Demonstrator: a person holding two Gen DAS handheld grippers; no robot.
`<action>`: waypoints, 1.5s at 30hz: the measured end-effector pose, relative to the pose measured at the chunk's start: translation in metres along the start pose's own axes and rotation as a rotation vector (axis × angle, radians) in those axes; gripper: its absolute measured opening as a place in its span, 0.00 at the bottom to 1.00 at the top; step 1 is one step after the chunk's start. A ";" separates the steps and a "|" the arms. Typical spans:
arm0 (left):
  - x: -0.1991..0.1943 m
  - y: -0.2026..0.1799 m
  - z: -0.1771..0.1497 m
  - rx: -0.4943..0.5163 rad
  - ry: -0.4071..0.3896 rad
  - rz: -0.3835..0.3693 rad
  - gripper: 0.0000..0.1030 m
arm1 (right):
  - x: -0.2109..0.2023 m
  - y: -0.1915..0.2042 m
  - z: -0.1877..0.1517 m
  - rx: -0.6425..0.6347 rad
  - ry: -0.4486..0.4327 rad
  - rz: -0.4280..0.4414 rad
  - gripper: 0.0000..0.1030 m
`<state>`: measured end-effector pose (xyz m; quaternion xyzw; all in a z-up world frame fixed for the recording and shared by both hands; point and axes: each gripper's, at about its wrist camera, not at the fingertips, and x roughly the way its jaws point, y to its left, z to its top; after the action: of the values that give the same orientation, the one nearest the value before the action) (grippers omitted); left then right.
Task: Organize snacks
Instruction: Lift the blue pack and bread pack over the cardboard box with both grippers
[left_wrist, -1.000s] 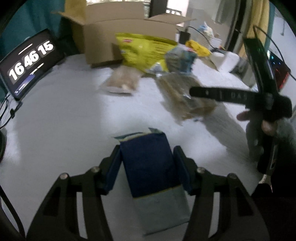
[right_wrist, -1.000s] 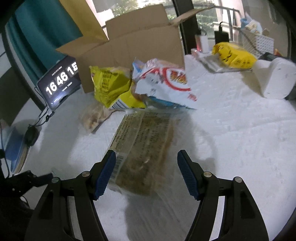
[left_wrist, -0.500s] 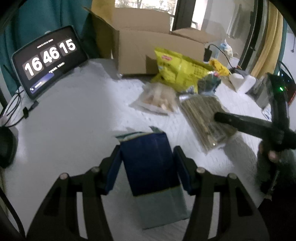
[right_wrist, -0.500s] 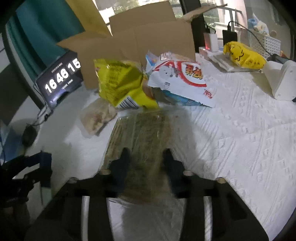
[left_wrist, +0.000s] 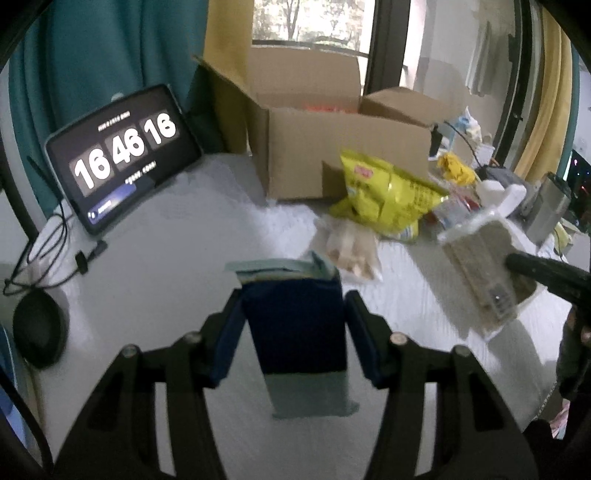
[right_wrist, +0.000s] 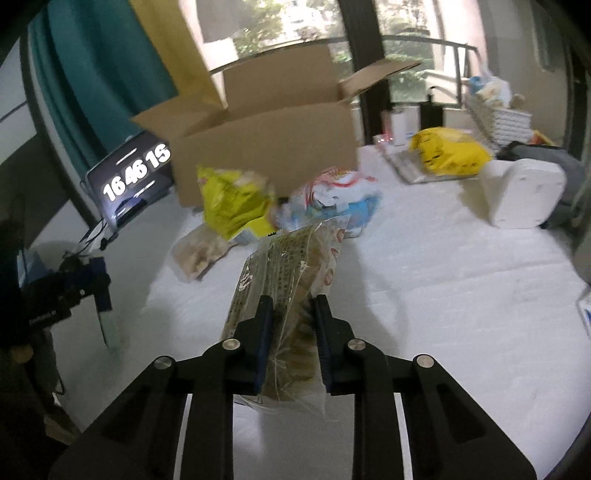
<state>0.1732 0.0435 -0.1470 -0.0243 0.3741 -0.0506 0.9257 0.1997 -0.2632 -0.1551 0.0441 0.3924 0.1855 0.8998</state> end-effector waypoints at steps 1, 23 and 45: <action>-0.001 0.000 0.005 0.003 -0.013 0.004 0.54 | -0.005 -0.007 0.001 0.009 -0.010 -0.015 0.23; 0.009 -0.017 0.105 0.045 -0.172 0.001 0.51 | -0.033 -0.027 0.111 -0.070 -0.261 -0.013 0.22; 0.079 -0.020 0.240 -0.002 -0.331 -0.063 0.51 | 0.080 -0.023 0.234 -0.074 -0.309 0.020 0.22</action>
<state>0.3948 0.0163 -0.0277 -0.0450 0.2157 -0.0747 0.9725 0.4257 -0.2397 -0.0549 0.0429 0.2419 0.1997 0.9486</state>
